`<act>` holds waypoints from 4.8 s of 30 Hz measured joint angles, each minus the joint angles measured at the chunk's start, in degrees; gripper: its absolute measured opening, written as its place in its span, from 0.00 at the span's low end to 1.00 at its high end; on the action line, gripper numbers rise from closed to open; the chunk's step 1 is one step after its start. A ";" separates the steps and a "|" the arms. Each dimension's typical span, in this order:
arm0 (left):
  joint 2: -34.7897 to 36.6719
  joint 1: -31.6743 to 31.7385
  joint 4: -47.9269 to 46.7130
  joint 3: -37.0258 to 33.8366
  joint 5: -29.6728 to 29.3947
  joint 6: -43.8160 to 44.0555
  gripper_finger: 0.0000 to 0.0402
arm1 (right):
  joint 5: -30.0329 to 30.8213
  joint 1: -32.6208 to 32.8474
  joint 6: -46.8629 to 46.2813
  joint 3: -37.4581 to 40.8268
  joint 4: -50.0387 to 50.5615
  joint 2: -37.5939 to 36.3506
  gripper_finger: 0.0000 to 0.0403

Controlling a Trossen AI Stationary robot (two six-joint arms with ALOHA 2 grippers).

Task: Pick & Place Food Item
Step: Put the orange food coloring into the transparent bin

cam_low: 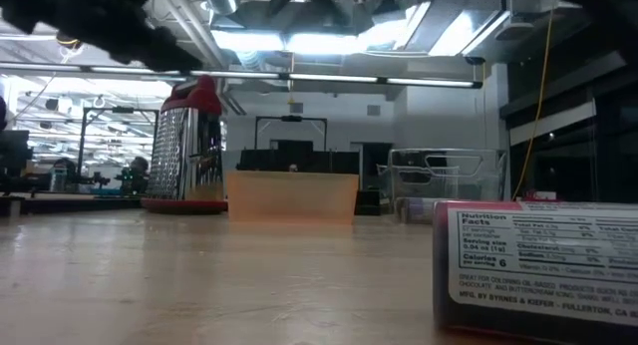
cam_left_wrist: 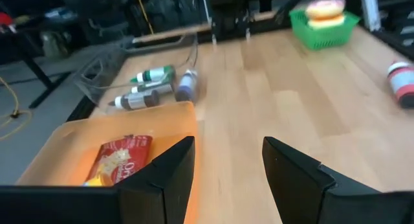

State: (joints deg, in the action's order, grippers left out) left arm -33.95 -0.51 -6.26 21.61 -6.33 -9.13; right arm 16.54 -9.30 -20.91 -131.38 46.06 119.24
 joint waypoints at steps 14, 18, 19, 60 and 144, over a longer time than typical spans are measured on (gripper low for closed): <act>-34.75 7.65 -9.08 24.43 -4.69 -6.10 0.44 | 9.90 6.74 5.55 0.20 9.54 -15.49 0.52; -41.92 8.24 -17.94 32.08 -10.87 -9.82 0.44 | 10.94 8.47 9.51 0.19 12.48 -18.41 0.52; -43.31 8.30 -20.68 33.94 -12.32 -10.19 0.44 | 11.52 8.80 10.91 0.16 12.64 -18.97 0.52; -64.02 23.57 -23.94 44.02 -16.76 -55.69 0.44 | 7.45 8.98 20.47 0.22 19.81 -19.83 0.52; -88.55 18.20 -2.29 80.69 9.34 -45.64 0.19 | 1.95 9.55 13.20 0.22 19.11 -19.78 0.52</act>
State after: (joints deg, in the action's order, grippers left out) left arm -122.50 17.69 -8.55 102.30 3.01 -54.76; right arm 18.49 0.25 -7.71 -131.15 65.17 99.46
